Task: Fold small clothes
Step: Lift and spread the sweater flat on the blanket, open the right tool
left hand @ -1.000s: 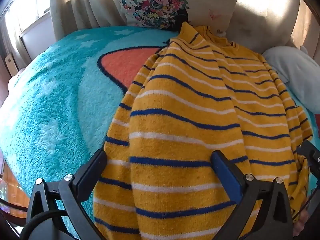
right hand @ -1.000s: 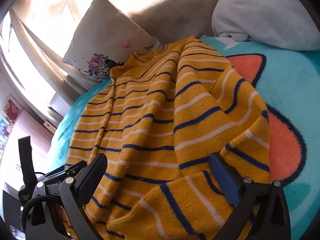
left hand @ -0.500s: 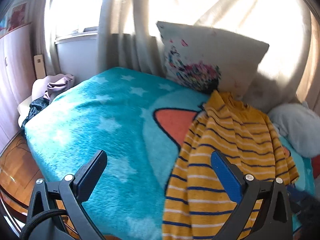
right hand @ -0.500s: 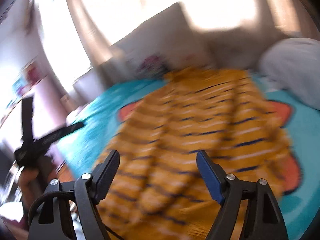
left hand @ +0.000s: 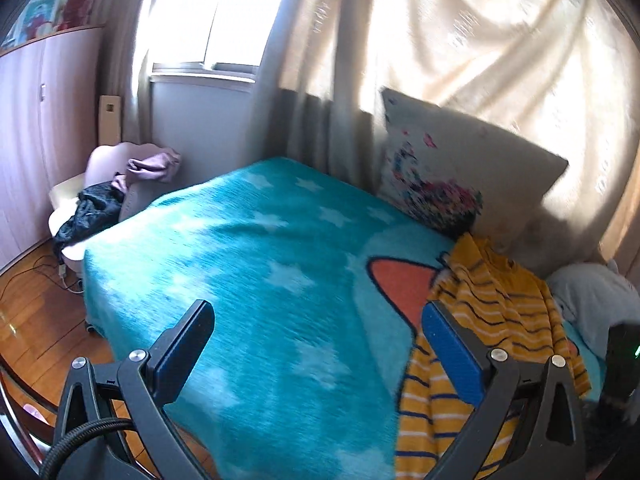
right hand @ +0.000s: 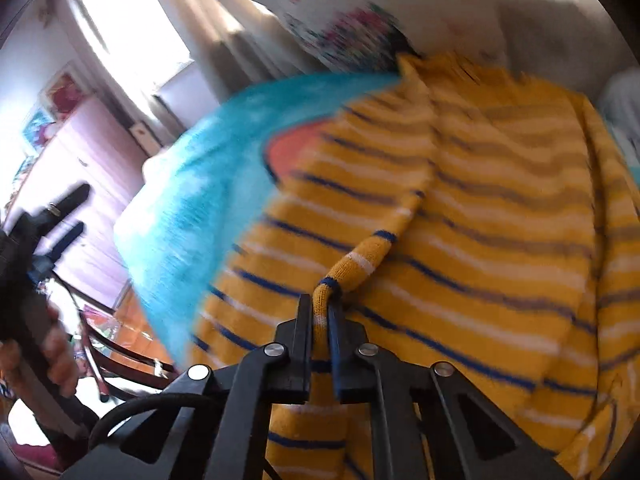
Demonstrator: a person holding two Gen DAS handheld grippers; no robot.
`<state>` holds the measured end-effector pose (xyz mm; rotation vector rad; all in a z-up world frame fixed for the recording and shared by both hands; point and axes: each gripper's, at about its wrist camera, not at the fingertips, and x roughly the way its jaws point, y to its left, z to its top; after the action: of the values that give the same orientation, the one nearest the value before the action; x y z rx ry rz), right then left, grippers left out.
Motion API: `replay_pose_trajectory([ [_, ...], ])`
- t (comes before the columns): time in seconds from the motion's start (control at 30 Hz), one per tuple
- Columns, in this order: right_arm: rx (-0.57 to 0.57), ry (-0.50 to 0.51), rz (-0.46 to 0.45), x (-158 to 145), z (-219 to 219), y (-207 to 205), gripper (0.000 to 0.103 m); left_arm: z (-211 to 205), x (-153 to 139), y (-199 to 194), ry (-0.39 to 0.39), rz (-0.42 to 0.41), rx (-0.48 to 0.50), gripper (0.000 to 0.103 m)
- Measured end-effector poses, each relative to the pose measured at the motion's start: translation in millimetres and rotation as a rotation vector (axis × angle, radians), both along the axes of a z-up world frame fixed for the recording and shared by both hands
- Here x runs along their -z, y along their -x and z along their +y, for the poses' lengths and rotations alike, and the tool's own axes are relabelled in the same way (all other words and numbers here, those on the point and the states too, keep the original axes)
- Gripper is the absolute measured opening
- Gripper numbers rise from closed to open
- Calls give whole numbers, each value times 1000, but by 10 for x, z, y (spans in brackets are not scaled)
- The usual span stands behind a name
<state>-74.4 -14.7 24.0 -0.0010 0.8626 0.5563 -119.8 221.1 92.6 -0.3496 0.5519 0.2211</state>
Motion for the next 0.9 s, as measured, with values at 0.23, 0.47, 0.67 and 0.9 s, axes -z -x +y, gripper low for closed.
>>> replay_pose_trajectory([
  [0.23, -215, -163, -6, -352, 1185, -657, 8, 267, -431, 373, -45, -67, -72, 103],
  [0.47, -211, -91, 5, -174, 1894, -953, 30, 329, -623, 481, -73, -98, -102, 103],
  [0.67, -146, -88, -52, -391, 830, -650, 50, 51, -440, 216, -50, -55, 11, 103],
  [0.9, 339, -7, -193, -614, -1578, 52, 55, -532, -156, -52, -30, 29, 209, 103],
])
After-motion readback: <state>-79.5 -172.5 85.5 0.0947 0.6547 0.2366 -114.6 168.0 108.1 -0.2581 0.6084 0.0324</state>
